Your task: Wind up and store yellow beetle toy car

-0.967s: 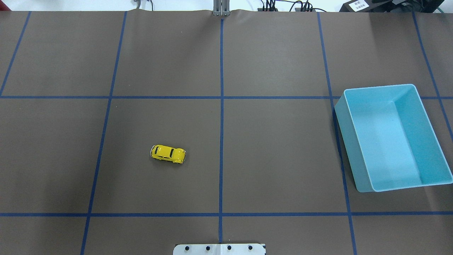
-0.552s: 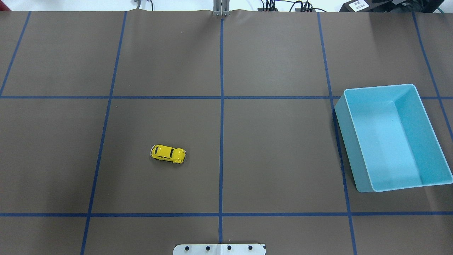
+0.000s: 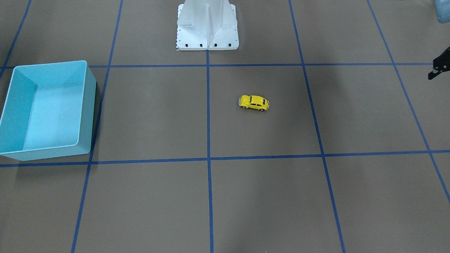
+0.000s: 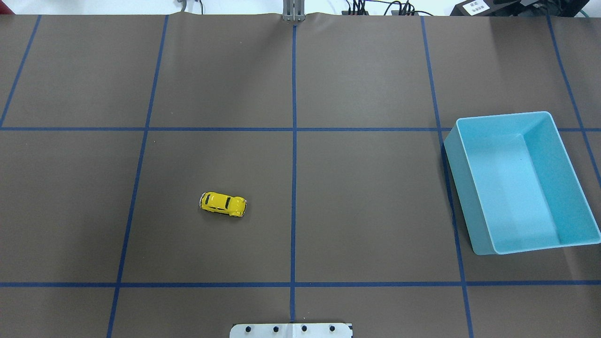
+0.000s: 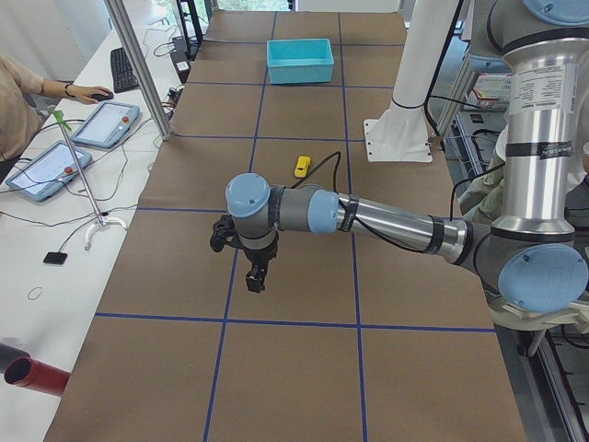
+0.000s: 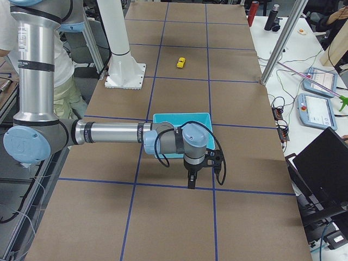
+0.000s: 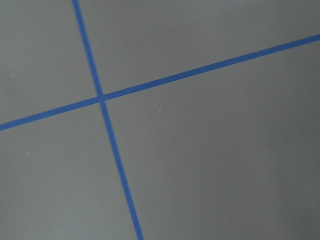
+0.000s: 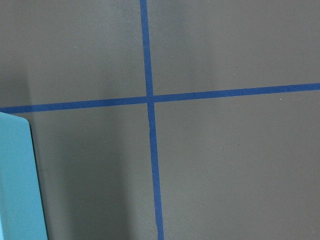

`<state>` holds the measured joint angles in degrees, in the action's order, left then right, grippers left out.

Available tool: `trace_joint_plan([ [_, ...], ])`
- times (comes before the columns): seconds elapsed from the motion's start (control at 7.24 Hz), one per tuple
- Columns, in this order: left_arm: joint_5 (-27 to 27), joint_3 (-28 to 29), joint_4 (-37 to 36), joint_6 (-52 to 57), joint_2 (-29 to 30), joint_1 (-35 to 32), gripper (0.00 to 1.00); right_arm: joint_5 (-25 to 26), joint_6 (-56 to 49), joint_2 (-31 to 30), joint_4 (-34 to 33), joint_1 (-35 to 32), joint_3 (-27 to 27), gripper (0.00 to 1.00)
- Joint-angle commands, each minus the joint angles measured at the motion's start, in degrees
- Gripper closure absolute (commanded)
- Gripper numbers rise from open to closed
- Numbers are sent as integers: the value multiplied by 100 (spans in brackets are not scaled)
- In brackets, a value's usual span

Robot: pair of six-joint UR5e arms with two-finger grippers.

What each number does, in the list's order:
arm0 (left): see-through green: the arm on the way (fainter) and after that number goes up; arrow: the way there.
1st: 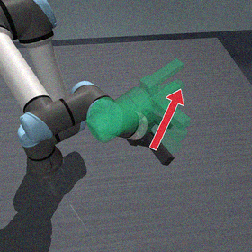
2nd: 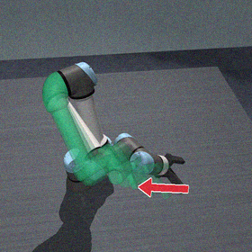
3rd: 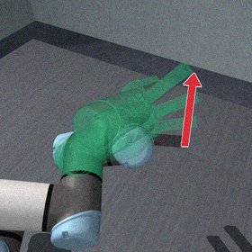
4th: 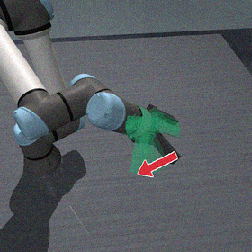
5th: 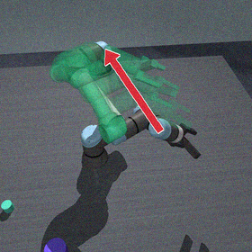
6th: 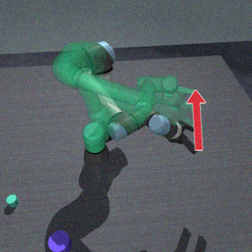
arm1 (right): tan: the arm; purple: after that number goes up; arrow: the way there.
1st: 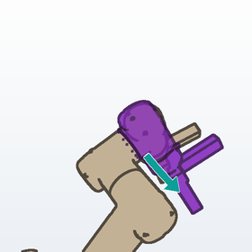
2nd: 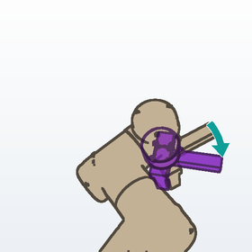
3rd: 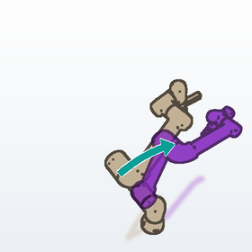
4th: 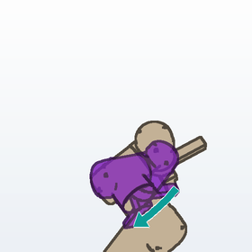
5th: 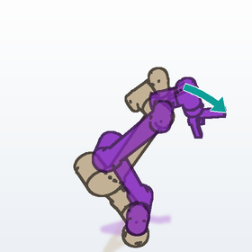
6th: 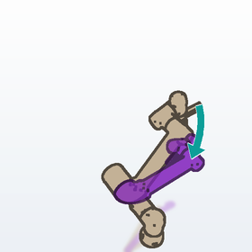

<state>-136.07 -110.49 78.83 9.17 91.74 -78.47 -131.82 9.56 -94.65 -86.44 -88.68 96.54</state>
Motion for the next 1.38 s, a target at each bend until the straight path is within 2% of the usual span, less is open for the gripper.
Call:
trace_joint_plan([
  [0.0, 28, -252, -17, -11, 701, 838, 0, 16, -7, -1, 13, 0, -12, 0],
  [0.41, 28, -280, -25, -47, 1887, 2313, 0, 16, -7, -18, 22, 0, -21, 0],
  [0.69, 46, -88, -87, -47, 2651, 3377, 0, 16, -7, -10, 31, 0, -47, 0],
  [0.83, 46, 166, -87, -47, 3073, 3556, 0, 16, -16, -10, 31, 0, -65, 0],
  [0.97, 220, 412, -87, -47, 3460, 3654, 0, 16, -16, 8, 40, 0, -126, 0],
  [1.24, 1174, 476, -392, 15, 3832, 4328, 0, -36, -7, 52, 48, 0, -135, 0],
])
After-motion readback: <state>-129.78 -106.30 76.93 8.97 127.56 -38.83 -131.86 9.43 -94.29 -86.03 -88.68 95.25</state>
